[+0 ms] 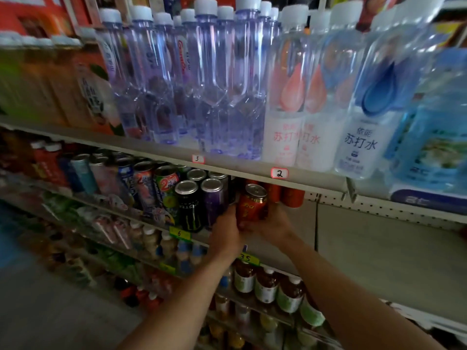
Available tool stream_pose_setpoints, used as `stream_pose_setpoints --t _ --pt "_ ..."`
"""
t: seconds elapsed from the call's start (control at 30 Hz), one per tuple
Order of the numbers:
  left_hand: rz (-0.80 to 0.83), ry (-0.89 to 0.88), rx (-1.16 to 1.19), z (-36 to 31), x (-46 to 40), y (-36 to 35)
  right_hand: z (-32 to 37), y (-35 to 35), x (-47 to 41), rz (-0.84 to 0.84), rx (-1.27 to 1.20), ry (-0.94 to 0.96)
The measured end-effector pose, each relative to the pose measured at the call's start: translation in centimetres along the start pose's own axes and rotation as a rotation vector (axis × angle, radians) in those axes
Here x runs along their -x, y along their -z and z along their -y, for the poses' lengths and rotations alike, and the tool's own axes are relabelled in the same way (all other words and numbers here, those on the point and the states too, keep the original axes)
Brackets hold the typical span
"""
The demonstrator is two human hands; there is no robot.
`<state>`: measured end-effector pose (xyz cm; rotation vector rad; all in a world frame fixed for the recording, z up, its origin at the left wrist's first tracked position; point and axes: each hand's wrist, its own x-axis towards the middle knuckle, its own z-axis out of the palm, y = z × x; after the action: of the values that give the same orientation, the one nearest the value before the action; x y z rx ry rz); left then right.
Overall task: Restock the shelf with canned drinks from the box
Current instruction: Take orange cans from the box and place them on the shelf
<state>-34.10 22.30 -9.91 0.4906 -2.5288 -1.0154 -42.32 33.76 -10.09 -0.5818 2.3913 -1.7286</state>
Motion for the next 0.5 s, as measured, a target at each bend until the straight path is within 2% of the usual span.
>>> stream_pose_setpoints --t 0.13,0.27,0.5 --pt "0.131 -0.063 -0.044 0.3 -0.4 0.3 -0.6 -0.2 -0.7 -0.061 0.008 -0.043" --pt "0.210 -0.137 -0.242 1.4 -0.5 1.4 -0.8 -0.5 -2.4 -0.043 -0.013 -0.064" --pt "0.362 -0.229 -0.463 2.4 -0.6 2.7 -1.8 -2.3 -4.2 -0.150 0.122 -0.138"
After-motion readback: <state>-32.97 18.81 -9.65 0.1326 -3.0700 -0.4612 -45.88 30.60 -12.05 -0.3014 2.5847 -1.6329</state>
